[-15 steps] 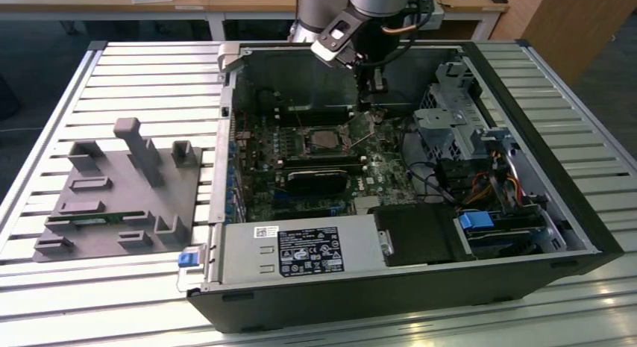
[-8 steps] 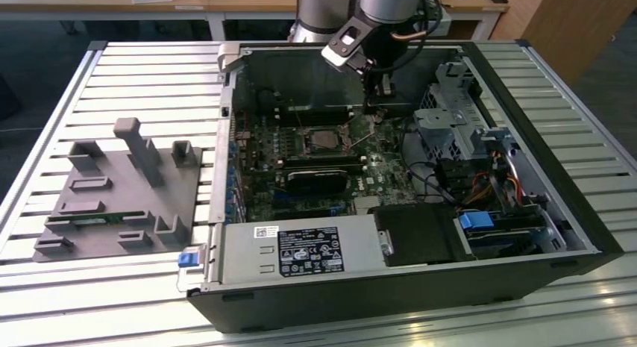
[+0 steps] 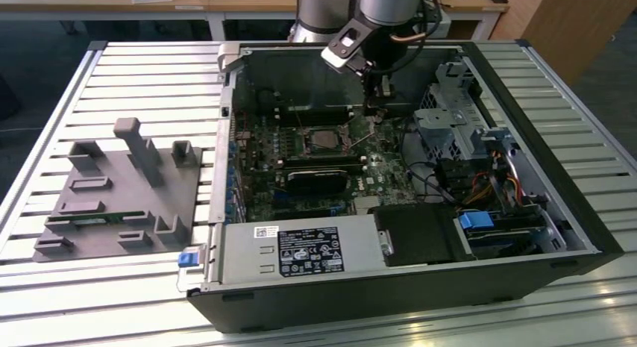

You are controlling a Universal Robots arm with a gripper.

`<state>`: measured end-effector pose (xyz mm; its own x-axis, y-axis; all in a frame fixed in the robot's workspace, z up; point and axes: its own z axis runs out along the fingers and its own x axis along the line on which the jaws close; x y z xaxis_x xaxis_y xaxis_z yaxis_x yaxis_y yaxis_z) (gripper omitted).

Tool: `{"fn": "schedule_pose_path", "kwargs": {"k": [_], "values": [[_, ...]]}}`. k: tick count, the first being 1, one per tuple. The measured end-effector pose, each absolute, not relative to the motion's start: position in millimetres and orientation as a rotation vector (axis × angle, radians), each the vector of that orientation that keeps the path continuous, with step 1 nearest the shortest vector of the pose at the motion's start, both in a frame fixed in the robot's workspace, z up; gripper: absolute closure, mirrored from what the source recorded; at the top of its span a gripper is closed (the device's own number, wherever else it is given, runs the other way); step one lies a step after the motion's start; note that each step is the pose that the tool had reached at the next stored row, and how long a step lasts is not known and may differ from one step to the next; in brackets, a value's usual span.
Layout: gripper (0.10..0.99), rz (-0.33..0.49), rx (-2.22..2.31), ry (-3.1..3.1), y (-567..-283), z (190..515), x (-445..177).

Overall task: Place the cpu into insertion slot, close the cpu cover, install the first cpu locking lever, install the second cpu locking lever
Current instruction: 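Close the cpu cover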

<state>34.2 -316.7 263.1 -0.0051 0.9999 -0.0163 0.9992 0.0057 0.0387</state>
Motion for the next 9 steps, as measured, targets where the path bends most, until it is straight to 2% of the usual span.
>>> {"fn": "schedule_pose_path", "kwargs": {"k": [9], "values": [[0.98,0.024,2.2,2.188,-316.5,259.1,39.9]]}}
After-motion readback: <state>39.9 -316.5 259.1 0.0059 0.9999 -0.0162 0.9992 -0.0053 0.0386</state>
